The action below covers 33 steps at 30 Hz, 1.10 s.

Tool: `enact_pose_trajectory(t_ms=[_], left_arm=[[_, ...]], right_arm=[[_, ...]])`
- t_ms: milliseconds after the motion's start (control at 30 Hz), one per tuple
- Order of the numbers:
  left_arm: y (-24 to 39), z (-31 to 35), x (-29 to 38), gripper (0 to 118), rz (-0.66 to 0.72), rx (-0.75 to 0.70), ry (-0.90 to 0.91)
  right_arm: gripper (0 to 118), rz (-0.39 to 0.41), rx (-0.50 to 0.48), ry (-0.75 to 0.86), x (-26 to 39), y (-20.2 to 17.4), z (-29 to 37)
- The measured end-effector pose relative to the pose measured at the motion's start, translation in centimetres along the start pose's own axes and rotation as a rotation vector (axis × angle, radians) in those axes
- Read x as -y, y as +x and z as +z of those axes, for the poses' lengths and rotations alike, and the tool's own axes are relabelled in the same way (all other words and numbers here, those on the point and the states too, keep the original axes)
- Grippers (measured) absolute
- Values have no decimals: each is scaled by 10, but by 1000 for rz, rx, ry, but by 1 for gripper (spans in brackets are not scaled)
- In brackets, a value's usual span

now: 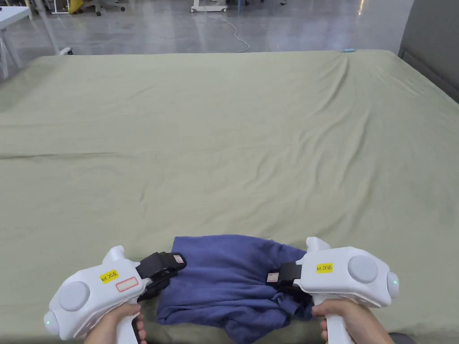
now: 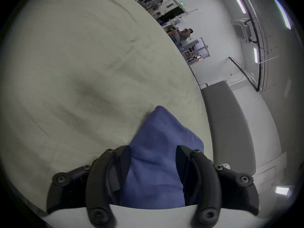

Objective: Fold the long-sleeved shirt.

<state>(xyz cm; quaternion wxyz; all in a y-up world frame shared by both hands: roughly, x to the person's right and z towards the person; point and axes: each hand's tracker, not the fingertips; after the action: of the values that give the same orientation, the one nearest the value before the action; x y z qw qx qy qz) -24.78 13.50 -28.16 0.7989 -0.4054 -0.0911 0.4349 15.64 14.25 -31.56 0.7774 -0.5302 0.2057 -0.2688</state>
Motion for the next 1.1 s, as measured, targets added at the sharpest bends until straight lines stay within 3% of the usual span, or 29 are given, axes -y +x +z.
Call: enact_pose_trajectory(t_ms=[167, 433, 467, 500, 533, 1000, 1100], left_arm=[[11, 15, -4, 59, -170, -191, 49], [-20, -14, 12, 56, 101, 141, 25], [-24, -14, 12, 45, 138, 199, 21], [-25, -17, 13, 16, 136, 202, -20], [-22, -22, 16, 10, 98, 155, -32], [31, -15, -1, 6, -87, 68, -67], [51, -17, -23, 6, -114, -3, -104]], right_arm=[[0, 5, 3, -6, -1, -2, -1], [0, 30, 27, -5, 0, -7, -2], [0, 29, 28, -4, 1, -8, -2], [0, 28, 28, -4, 1, -8, -2], [0, 27, 29, -4, 0, -8, -2], [0, 29, 58, -9, -4, -19, 3], [0, 90, 85, 52, -10, -40, 10]])
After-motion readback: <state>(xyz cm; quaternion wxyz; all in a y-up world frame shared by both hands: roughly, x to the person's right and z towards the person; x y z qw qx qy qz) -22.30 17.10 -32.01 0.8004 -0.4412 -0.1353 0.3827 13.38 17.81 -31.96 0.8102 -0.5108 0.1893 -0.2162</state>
